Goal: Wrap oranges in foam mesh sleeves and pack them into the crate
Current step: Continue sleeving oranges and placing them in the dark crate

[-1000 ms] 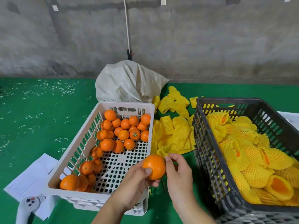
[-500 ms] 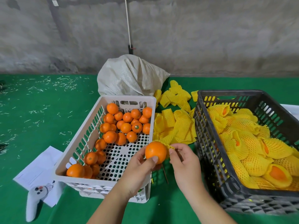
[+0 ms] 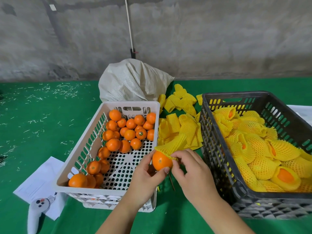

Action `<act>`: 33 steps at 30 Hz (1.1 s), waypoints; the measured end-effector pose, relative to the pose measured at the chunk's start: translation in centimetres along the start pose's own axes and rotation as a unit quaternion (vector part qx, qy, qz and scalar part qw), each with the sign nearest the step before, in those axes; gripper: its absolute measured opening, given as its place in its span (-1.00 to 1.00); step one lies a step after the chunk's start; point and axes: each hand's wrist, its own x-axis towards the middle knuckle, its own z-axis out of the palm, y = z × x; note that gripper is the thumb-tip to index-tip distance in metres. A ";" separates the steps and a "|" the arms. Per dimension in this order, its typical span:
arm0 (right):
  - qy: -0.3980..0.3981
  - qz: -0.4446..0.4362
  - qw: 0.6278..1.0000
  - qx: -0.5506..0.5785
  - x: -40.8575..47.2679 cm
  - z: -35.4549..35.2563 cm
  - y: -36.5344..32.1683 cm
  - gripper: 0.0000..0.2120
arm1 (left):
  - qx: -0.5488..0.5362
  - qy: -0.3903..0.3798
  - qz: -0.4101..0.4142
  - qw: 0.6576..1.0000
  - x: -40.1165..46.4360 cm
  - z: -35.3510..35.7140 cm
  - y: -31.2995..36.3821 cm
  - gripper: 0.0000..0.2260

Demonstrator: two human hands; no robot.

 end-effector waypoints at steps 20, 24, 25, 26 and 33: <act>-0.093 0.004 0.993 0.066 -1.3 2.3 0.0 -0.78 | -0.127 0.019 -0.031 0.991 0.5 -0.6 -0.4 -0.48; -0.080 0.061 0.989 0.111 -1.5 2.9 0.8 -0.56 | -0.134 -0.059 -0.052 0.988 0.6 -1.3 -1.1 -0.27; -0.072 0.073 0.988 0.114 -1.3 2.7 1.1 -0.54 | -0.112 -0.062 -0.044 0.991 0.6 -1.1 -1.1 -0.25; -0.060 0.074 0.989 0.116 -1.2 2.5 1.4 -0.56 | -0.094 -0.060 -0.035 0.993 0.6 -1.0 -1.1 -0.28; 0.030 0.067 0.995 0.071 -0.8 1.2 2.9 -0.80 | -0.038 -0.031 -0.005 0.999 0.2 -0.2 -0.9 -0.48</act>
